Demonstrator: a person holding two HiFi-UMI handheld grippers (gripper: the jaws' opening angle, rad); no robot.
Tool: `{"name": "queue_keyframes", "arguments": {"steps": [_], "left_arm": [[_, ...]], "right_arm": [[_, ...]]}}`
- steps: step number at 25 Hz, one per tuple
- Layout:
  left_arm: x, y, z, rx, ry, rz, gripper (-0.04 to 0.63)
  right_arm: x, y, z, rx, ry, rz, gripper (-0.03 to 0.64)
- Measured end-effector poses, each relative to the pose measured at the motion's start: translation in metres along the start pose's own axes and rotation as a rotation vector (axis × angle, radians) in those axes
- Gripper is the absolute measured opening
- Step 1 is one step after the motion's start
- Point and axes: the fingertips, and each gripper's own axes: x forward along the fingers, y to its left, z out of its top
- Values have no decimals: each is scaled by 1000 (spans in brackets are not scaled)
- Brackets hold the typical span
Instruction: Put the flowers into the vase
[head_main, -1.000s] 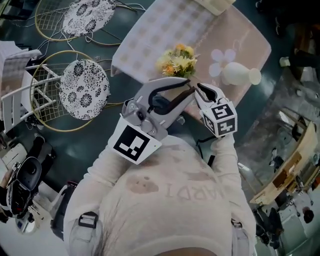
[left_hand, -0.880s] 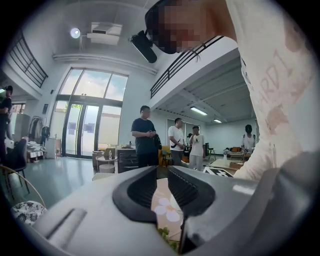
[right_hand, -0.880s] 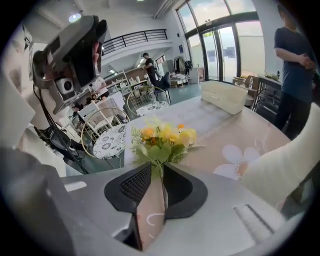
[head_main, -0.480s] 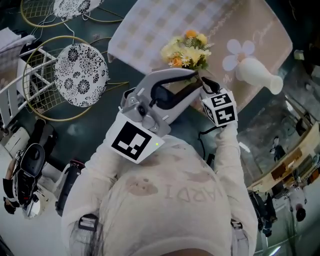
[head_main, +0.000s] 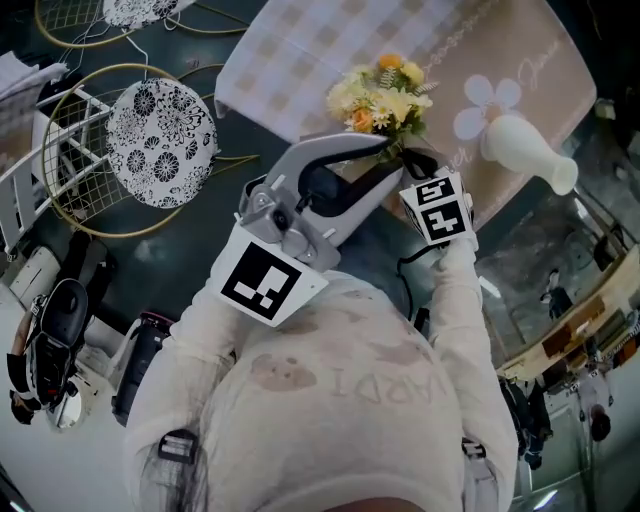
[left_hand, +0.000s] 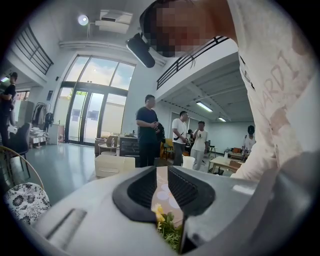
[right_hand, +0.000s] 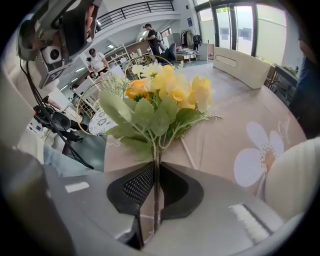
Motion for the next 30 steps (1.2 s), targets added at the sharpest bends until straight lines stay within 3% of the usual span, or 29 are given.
{"name": "queue_keyframes", "arguments": {"steps": [5,9,15,21,26,30], "left_arm": [[-3,-5,3,5,2,-4,71],[-7,-15,15,19,-5,-21,71],[-6,-40,28,61,-4,-72,63],[4,-62,49,147,-36,-149,61],[13,-83,68,182,-51,-204,61],[23,-100,78,205,-66,-263,61]], "right_arm": [[-4,2,4,11,-19,0,49],[-31,7,25,34,-123,-19,48],[-98,-2,80,37,-397,-91,48],[-201,-18,134,36,-740,-217,49],[-288,-13,141,35,-991,-261,49],[-337,-15,124,77,-1132,-325,49]]}}
